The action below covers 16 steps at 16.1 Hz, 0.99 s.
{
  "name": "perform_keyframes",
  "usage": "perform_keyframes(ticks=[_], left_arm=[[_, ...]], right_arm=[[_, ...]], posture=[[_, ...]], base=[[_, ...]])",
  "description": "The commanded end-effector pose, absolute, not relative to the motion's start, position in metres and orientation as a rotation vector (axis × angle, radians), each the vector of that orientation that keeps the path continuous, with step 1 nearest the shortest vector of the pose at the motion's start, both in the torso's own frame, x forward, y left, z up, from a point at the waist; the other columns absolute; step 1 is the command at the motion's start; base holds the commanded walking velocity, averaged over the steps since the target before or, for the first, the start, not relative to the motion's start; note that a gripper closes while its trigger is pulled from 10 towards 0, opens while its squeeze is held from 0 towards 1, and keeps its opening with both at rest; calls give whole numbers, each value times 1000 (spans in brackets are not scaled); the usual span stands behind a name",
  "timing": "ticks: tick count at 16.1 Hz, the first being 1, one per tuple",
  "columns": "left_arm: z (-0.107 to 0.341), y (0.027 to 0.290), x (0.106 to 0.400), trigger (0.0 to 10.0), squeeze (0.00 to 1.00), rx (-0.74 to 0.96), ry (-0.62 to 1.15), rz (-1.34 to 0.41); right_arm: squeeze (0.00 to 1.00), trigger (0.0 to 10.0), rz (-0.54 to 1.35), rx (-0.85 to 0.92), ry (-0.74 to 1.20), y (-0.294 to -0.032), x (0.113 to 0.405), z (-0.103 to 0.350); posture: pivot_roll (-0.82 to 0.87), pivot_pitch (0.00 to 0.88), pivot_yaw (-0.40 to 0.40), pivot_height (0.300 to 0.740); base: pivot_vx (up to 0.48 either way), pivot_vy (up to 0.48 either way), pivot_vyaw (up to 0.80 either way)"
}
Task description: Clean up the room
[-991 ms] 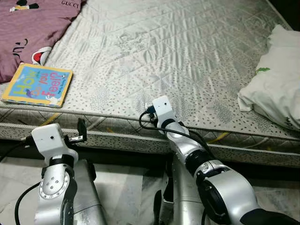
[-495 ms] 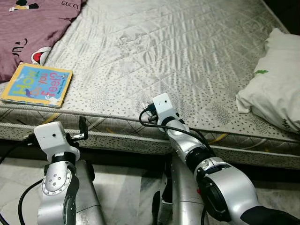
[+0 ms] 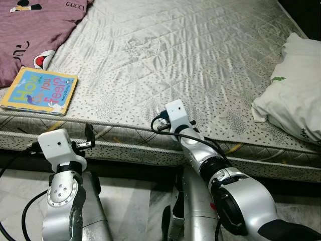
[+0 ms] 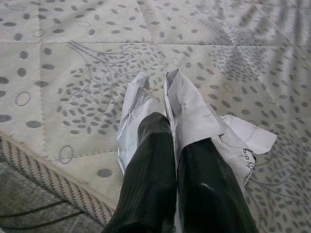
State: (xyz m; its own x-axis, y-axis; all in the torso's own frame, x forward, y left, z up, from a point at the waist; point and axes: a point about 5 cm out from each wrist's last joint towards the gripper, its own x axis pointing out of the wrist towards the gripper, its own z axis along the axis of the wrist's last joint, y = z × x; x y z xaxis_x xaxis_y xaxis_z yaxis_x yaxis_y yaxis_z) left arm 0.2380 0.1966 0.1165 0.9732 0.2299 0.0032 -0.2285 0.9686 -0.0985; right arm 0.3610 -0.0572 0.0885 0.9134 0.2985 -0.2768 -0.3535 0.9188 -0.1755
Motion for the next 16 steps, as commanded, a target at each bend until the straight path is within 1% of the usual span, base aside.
perform_keyframes(ticks=[1, 5, 9, 10, 12, 13, 14, 16], left_arm=[[115, 196, 239, 10000, 0, -96, -12, 238], [116, 196, 243, 10000, 0, -96, -22, 239], [121, 198, 249, 10000, 0, -87, -47, 237], [121, 200, 253, 10000, 0, -85, -49, 235], [122, 198, 256, 10000, 0, -87, -57, 228], [124, 194, 262, 10000, 0, -97, -69, 216], [124, 189, 268, 10000, 0, -113, -73, 197], [122, 181, 274, 10000, 0, -112, -64, 145]], right_arm=[[0, 0, 330, -216, 257, -62, 362, 88], [0, 0, 321, -193, 257, -62, 365, 92], [0, 0, 326, -85, 198, -58, 372, 109], [0, 0, 317, -53, 171, -62, 376, 116], [0, 0, 311, -43, 159, -67, 377, 118], [0, 0, 301, -27, 149, -76, 378, 118], [0, 0, 294, -13, 124, -86, 376, 118], [0, 0, 274, -6, 85, -97, 371, 118]], posture=[[137, 71, -159, 488], [139, 58, -162, 488], [142, 25, -152, 488], [122, 8, -140, 488], [105, 0, -138, 488], [63, 0, -128, 488], [5, 0, -99, 488], [-33, 0, -70, 488]], base=[[0, 0, 0], [0, 0, 0], [0, 0, 0], [0, 0, 0], [0, 0, 0], [0, 0, 0], [0, 0, 0], [0, 0, 0]])
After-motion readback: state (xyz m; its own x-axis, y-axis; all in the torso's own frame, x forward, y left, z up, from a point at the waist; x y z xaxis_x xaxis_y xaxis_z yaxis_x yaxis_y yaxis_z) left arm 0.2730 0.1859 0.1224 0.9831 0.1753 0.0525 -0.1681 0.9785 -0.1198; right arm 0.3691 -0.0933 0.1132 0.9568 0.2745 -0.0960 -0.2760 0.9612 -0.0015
